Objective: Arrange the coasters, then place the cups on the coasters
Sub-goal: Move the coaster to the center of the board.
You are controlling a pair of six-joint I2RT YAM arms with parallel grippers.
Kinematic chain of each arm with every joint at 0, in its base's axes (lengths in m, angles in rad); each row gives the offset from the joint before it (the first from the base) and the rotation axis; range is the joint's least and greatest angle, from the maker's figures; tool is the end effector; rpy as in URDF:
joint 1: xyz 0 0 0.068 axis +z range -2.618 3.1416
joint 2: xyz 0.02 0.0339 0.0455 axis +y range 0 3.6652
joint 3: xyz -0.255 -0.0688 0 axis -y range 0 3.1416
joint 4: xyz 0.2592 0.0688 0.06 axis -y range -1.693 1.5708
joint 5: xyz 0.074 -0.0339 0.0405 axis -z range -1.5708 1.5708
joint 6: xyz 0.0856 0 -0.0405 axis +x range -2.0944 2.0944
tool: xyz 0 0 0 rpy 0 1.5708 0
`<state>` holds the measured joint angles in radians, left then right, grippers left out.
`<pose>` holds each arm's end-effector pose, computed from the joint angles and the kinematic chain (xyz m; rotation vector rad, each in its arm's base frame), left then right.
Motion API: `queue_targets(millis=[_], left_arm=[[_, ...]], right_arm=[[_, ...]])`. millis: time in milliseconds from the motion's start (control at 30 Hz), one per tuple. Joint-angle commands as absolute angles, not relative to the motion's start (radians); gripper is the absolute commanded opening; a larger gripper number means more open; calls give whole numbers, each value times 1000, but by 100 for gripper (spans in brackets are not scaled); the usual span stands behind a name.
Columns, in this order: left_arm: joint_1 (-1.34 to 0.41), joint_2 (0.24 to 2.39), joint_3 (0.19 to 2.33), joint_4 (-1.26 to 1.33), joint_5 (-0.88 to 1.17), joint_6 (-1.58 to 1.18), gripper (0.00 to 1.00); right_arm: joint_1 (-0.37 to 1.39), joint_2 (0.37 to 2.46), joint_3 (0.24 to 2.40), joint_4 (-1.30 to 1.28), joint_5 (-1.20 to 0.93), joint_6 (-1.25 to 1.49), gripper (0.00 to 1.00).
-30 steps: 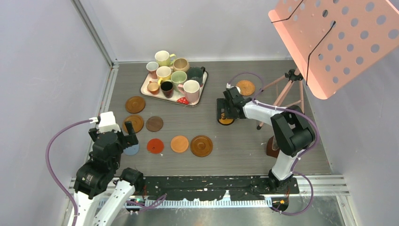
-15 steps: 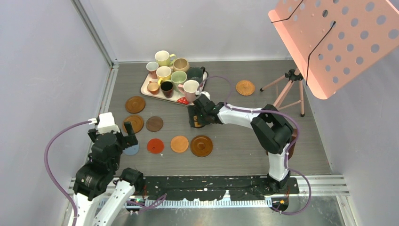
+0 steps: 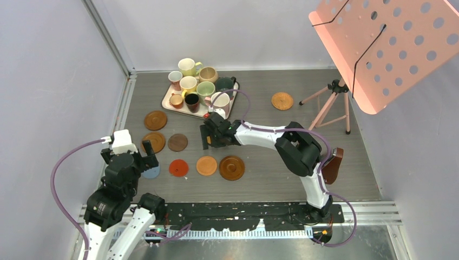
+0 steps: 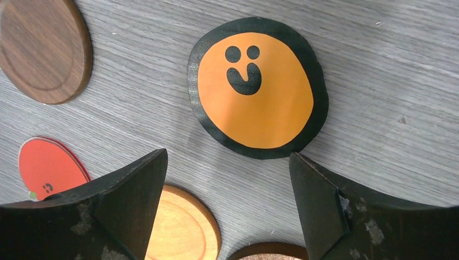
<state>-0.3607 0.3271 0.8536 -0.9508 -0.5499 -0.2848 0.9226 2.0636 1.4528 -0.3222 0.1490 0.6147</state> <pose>0.1154 0.0043 0.3170 -0.2737 1.9118 0.1193 0.3010 0.3764 0.1112 -0.3285 2.5264 0.4479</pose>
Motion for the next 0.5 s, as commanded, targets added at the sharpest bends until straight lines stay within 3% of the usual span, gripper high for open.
queue_targets(millis=[0, 167, 467], left_arm=[[-364, 316, 857, -918, -565, -295, 99], [-364, 314, 856, -916, -565, -295, 99], [-364, 318, 856, -916, -566, -295, 99]], right_arm=[[931, 2061, 1489, -340, 176, 633, 90], [917, 2023, 1482, -356, 239, 572, 95], [870, 2057, 1510, -313, 203, 442, 96]])
